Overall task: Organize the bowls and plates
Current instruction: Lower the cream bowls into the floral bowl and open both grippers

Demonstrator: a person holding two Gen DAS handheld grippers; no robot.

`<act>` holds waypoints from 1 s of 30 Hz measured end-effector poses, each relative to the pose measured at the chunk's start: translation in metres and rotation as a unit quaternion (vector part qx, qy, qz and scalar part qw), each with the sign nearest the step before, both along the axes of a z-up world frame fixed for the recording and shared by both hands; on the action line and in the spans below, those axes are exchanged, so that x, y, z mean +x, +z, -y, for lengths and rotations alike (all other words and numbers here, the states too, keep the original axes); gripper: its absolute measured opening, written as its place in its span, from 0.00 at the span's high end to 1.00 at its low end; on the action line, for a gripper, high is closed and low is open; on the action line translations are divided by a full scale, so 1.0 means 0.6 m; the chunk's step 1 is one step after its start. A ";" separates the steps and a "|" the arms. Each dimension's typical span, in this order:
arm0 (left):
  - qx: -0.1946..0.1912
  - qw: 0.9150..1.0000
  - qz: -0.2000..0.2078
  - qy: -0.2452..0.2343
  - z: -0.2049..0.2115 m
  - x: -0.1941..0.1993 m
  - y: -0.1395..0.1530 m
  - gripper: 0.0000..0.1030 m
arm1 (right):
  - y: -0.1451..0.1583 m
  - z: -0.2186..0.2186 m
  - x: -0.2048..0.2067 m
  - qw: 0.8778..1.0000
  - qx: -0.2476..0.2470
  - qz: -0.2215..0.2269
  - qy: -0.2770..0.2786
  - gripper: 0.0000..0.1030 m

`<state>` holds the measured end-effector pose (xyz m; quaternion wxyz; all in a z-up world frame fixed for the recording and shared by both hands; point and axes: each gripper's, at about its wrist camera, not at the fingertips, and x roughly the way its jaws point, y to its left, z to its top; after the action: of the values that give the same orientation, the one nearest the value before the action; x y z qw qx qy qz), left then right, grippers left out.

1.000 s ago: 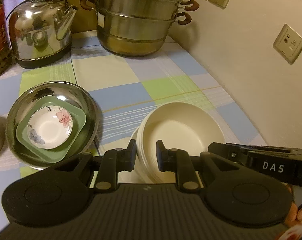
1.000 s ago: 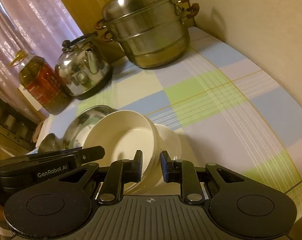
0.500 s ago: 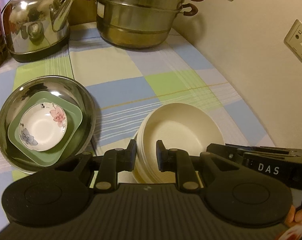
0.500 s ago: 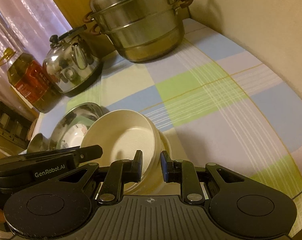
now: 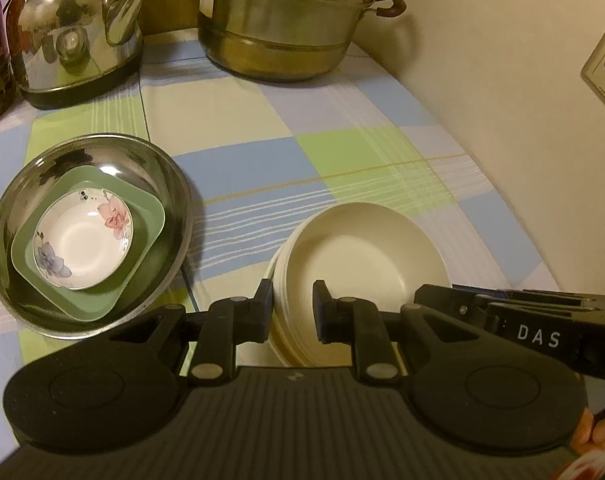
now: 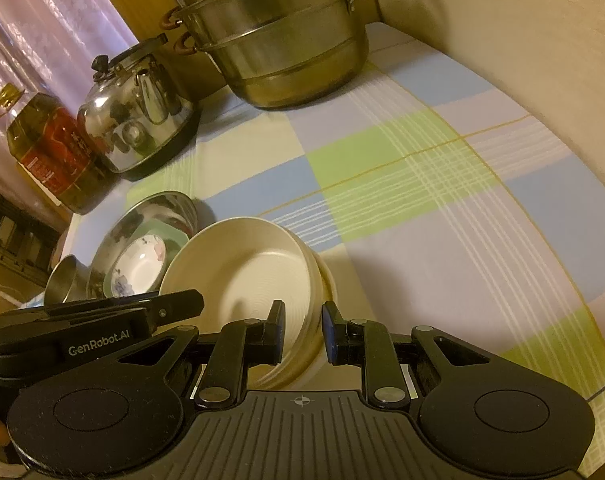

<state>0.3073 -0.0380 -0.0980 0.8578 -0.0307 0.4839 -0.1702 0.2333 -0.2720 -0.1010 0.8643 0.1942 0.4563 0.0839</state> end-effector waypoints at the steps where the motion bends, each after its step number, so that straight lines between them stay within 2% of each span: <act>1: 0.000 1.000 -0.001 0.001 0.000 0.000 0.000 0.82 | -0.001 0.001 0.000 1.000 0.002 -0.001 -0.001 0.79; 12: -0.005 1.000 0.012 0.005 -0.005 -0.010 0.019 0.81 | 0.013 0.008 -0.002 1.000 -0.001 0.012 -0.012 0.77; 16: -0.008 1.000 0.022 0.008 -0.014 -0.025 0.036 0.78 | 0.031 0.016 -0.014 0.999 0.007 0.030 -0.014 0.61; 23: -0.004 0.999 0.037 0.016 -0.043 -0.072 0.069 0.75 | 0.052 0.037 -0.052 0.999 0.025 0.044 -0.022 0.54; 27: -0.006 0.999 0.032 0.030 -0.068 -0.104 0.078 0.68 | 0.057 0.048 -0.081 0.998 0.030 0.046 -0.024 0.50; 30: -0.002 0.999 0.029 0.044 -0.088 -0.130 0.081 0.66 | 0.059 0.053 -0.102 0.998 0.028 0.044 -0.023 0.49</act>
<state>0.2294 0.0149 -0.0492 0.8781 -0.0491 0.4567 -0.1342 0.1720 -0.3039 -0.0656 0.8794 0.2246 0.4110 0.0849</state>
